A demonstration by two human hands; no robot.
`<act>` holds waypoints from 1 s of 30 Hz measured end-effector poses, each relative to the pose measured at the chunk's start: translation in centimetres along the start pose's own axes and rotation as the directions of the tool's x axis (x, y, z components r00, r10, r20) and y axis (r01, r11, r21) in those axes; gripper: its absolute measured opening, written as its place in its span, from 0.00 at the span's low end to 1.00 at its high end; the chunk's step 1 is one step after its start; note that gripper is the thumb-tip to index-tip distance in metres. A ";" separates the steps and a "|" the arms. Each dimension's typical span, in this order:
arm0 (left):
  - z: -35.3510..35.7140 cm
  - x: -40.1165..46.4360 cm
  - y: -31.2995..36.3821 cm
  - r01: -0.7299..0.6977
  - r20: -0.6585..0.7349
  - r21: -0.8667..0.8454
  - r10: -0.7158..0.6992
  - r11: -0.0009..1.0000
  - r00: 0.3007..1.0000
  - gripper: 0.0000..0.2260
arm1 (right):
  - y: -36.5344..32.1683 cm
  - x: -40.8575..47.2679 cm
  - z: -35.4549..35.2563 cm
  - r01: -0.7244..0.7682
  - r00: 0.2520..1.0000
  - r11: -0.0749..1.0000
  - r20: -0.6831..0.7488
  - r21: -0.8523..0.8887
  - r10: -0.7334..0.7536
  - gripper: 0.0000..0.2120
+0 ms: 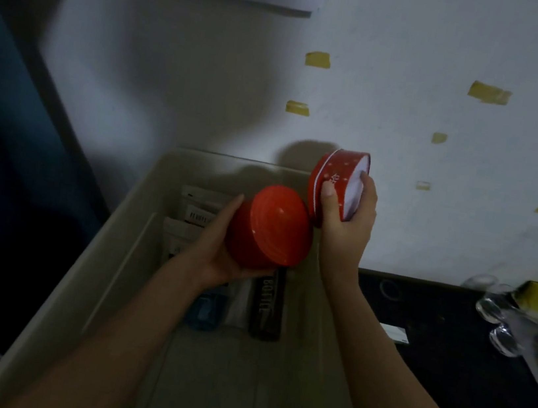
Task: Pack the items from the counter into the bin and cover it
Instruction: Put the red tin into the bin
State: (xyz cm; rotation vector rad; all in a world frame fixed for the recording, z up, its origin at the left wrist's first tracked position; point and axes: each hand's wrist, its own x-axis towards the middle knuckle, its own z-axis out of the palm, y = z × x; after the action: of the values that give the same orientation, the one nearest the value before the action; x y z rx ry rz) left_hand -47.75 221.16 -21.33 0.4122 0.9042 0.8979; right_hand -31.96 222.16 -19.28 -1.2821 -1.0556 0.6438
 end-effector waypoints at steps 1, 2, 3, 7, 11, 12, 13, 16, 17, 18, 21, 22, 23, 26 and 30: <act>0.0 0.1 -0.4 0.009 -0.004 0.038 -0.009 0.999 1.000 0.24 | 0.1 0.1 -0.1 0.014 1.000 0.998 0.002 -0.061 -0.014 0.38; 0.1 0.1 -0.7 0.019 -0.013 0.071 -0.018 0.997 1.000 0.23 | 0.2 0.0 -0.1 0.030 0.999 0.992 0.017 -0.121 -0.028 0.37; 0.1 0.2 -0.9 0.030 -0.015 0.093 -0.029 0.995 0.999 0.22 | 0.3 -0.1 0.0 0.052 0.998 0.981 0.043 -0.187 -0.045 0.37; -0.1 0.7 -2.3 0.057 0.045 0.162 -0.065 0.985 0.997 0.22 | 0.9 -0.7 0.5 0.188 0.978 0.887 0.165 -0.422 -0.129 0.41; 0.0 1.3 -3.4 0.012 0.048 0.112 -0.017 0.994 0.999 0.19 | 1.0 -0.8 0.7 0.181 0.978 0.874 0.178 -0.450 -0.111 0.41; -0.1 1.5 -3.6 -0.004 0.074 0.112 -0.004 0.994 0.997 0.18 | 1.0 -0.9 0.7 0.188 0.975 0.869 0.192 -0.457 -0.111 0.42; 0.0 1.7 -3.7 -0.025 0.107 0.118 0.012 0.993 0.994 0.18 | 1.1 -1.0 0.8 0.191 0.973 0.869 0.208 -0.457 -0.104 0.42; 0.2 2.6 -4.8 -0.040 0.115 0.131 0.025 0.991 0.993 0.26 | 1.5 -1.0 1.1 0.177 0.971 0.866 0.229 -0.468 -0.074 0.42; 0.6 2.9 -5.3 -0.044 0.109 0.115 0.032 0.992 0.994 0.33 | 1.6 -1.0 1.3 0.169 0.971 0.863 0.232 -0.476 -0.062 0.42; 0.9 3.3 -5.7 -0.048 0.093 0.072 0.042 0.996 0.995 0.41 | 1.8 -1.0 1.4 0.153 0.972 0.862 0.233 -0.483 -0.042 0.41; 1.2 4.2 -6.7 -0.062 0.035 -0.029 0.063 0.998 0.997 0.44 | 2.1 -1.0 2.0 0.104 0.968 0.858 0.248 -0.503 0.027 0.40; 1.3 4.2 -6.9 -0.058 0.008 -0.039 0.059 0.998 0.998 0.36 | 2.3 -1.0 2.1 0.097 0.960 0.859 0.275 -0.502 0.052 0.40; 1.0 4.4 -7.1 -0.038 0.007 -0.040 0.038 0.998 0.999 0.30 | 2.4 -0.8 2.2 0.074 0.946 0.876 0.312 -0.477 0.089 0.40; -0.6 5.6 -7.9 -0.013 -0.073 0.008 0.014 1.000 0.997 0.34 | 2.1 0.3 2.1 -0.212 0.865 0.947 0.404 -0.241 0.296 0.35; -1.4 6.3 -9.0 -0.039 -0.212 0.037 0.046 0.999 0.976 0.28 | 2.5 1.8 1.7 -0.652 0.687 0.756 0.463 0.052 0.560 0.32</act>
State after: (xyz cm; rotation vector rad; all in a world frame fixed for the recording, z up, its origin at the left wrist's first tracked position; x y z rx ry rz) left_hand -42.61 220.98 -31.08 0.3692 1.1113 0.9809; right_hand -32.35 225.05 -21.27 -1.3300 -0.8429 1.5759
